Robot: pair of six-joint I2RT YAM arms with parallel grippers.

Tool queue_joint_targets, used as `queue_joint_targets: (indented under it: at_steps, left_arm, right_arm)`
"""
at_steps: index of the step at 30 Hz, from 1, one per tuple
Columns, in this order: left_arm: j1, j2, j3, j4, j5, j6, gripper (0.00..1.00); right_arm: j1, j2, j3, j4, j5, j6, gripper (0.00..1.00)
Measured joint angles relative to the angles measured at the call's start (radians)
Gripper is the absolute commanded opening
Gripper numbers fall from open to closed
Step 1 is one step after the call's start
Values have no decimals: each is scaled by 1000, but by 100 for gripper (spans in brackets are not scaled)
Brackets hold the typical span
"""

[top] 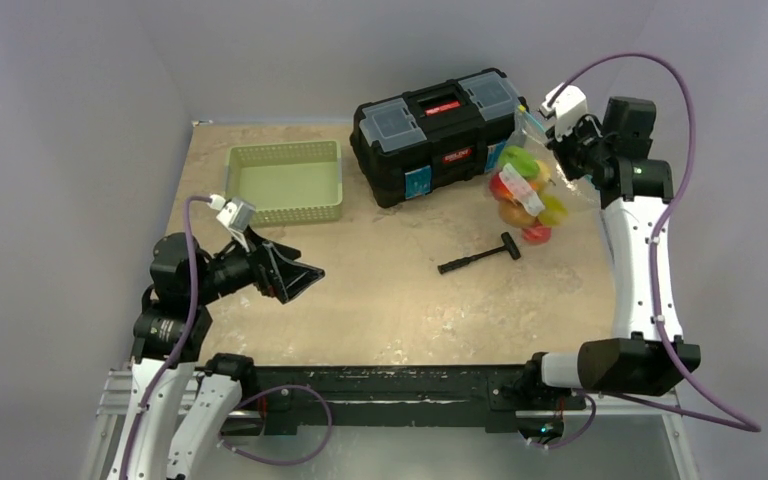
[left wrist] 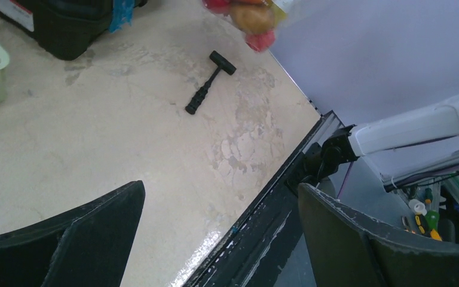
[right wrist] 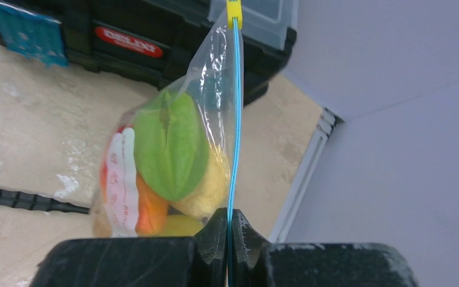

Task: Open the zip-top bag and remove the fake food
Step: Pick up the zipper food storage bag at the center of the board, then place the zipper food storage bag at the center of the board.

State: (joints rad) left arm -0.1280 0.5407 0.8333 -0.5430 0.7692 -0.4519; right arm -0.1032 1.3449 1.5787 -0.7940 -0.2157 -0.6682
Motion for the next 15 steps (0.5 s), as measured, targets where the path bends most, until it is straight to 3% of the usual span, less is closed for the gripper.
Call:
queue_joint_targets:
  at_steps: [7, 15]
  left_arm:
    - [-66, 29, -10, 169, 80, 31, 100]
    - [-150, 49, -82, 364, 99, 58, 100]
  right_arm:
    - [10, 0, 109, -139, -250, -72, 0]
    - [104, -25, 42, -281, -521, -206, 0]
